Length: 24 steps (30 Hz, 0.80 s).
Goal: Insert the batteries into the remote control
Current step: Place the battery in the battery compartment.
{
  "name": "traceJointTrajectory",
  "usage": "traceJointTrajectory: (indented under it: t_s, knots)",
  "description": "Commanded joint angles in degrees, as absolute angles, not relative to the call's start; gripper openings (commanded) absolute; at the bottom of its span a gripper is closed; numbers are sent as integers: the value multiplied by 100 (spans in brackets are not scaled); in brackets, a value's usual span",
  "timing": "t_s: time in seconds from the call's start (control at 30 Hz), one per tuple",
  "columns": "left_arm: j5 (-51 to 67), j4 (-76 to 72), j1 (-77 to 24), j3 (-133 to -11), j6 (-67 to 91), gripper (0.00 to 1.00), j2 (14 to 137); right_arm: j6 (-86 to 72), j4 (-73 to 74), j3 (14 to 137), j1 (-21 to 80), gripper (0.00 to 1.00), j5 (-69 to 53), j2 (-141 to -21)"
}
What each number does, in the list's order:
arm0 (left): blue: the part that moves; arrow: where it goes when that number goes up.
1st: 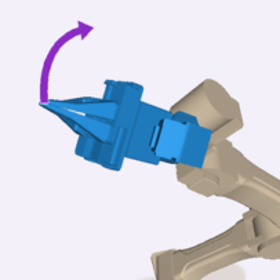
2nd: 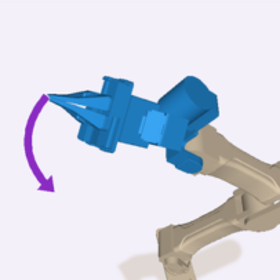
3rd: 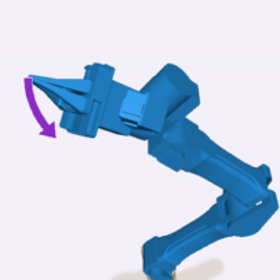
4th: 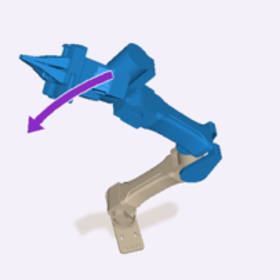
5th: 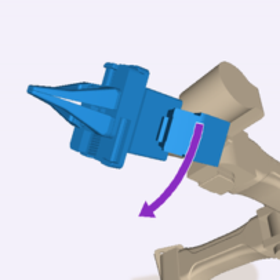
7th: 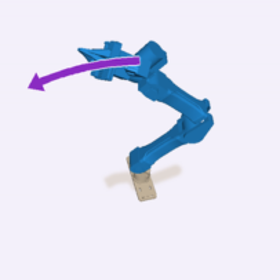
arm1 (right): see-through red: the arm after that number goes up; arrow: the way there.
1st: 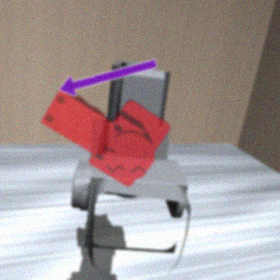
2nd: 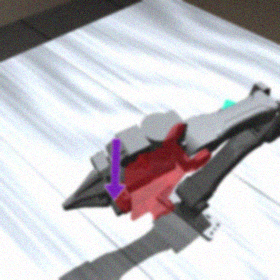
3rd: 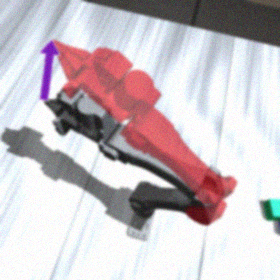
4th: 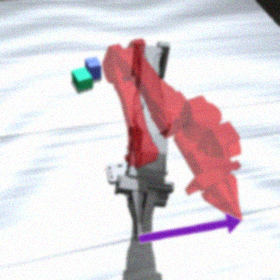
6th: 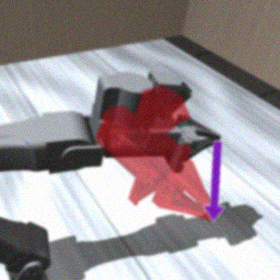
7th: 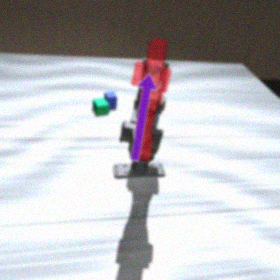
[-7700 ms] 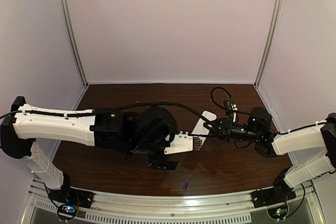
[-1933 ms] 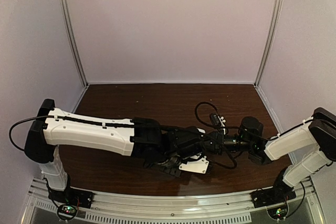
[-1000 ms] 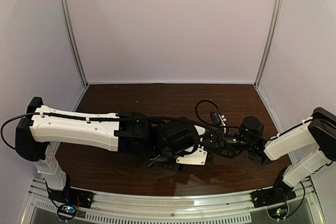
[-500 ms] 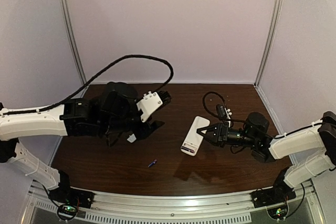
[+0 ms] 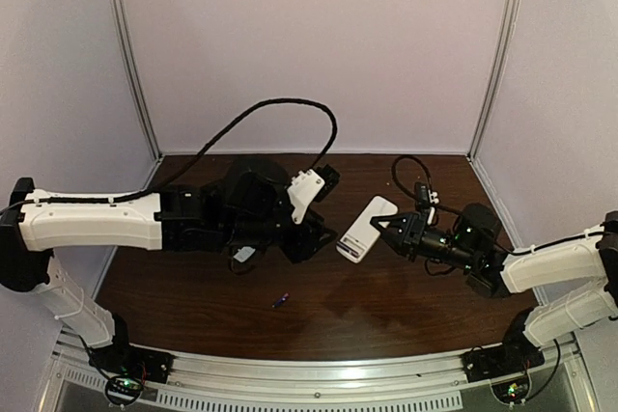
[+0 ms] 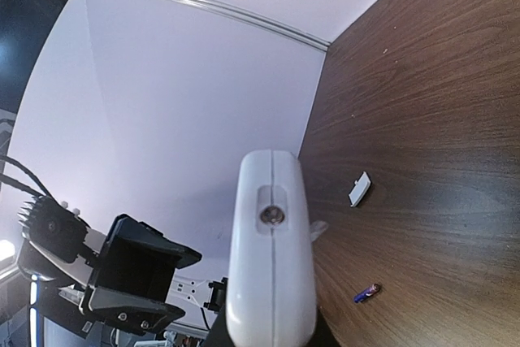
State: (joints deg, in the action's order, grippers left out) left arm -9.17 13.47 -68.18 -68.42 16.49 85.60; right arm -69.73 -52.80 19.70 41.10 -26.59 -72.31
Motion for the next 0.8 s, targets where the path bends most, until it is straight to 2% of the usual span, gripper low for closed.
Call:
traceJointTrajectory:
  t_s: [0.0,0.27,0.77]
  knots:
    - [-463,1328,-6755,-7342,2060,38,8736,-7178,-5414,1881,4104,0,-2221,-7015]
    - [-196,1666,-6688,-7784,2344,25,9181,-7299,-5100,1857,4113,0,-2105,-6779]
    - [-355,1870,-6684,-7951,2273,19,9440,-7340,-5000,1819,4113,0,-2073,-6644]
